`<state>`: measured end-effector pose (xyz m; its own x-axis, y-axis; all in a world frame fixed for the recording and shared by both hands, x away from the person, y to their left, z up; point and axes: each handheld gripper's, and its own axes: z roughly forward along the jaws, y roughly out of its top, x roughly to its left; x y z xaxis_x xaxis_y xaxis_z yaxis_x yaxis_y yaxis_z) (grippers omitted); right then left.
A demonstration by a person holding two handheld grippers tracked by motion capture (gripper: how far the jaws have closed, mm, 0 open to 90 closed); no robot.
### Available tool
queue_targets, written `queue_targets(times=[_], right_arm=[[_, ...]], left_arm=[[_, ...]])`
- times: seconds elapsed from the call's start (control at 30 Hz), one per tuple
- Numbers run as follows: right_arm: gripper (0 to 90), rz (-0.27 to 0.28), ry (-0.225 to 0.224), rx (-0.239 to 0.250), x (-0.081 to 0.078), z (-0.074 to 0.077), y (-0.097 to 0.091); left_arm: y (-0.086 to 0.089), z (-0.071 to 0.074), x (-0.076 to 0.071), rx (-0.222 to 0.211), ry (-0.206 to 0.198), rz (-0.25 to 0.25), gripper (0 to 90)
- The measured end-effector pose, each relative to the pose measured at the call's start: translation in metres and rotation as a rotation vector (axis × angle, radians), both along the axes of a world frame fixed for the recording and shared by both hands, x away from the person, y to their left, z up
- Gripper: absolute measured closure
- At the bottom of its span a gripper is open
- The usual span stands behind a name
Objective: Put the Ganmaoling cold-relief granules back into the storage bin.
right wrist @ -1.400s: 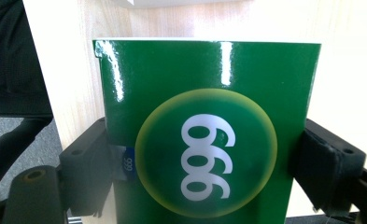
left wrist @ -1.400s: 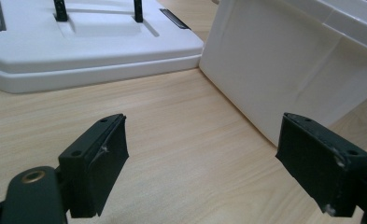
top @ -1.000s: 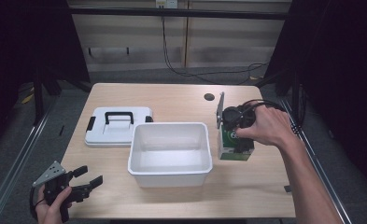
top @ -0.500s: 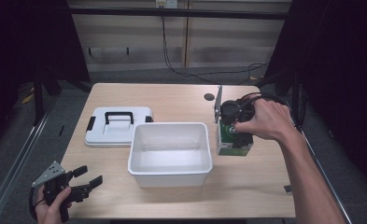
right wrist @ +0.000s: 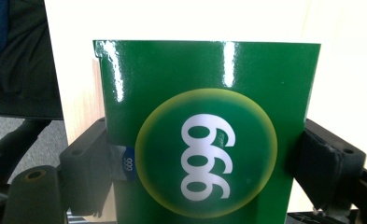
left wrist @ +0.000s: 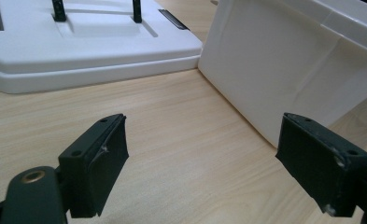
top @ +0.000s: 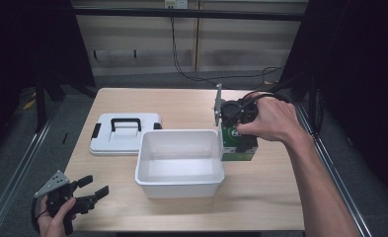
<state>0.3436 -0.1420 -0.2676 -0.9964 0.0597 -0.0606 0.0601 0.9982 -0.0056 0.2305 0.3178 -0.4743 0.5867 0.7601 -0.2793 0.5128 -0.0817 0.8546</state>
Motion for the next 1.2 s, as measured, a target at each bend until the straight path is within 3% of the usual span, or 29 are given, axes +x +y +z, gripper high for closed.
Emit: queue_targets(times=[0.43, 0.87, 1.2], right_arm=[[16.1, 0.040, 0.010, 0.017, 0.004, 0.006, 0.038], [16.0, 0.077, 0.034, 0.036, 0.011, -0.008, 0.064], [16.0, 0.100, 0.044, 0.025, 0.013, -0.023, 0.079]], left_arm=[[0.000, 0.000, 0.000, -0.005, 0.002, -0.003, 15.9], [0.000, 0.000, 0.000, -0.006, 0.001, -0.005, 15.9], [0.000, 0.000, 0.000, -0.001, -0.001, -0.010, 15.9]])
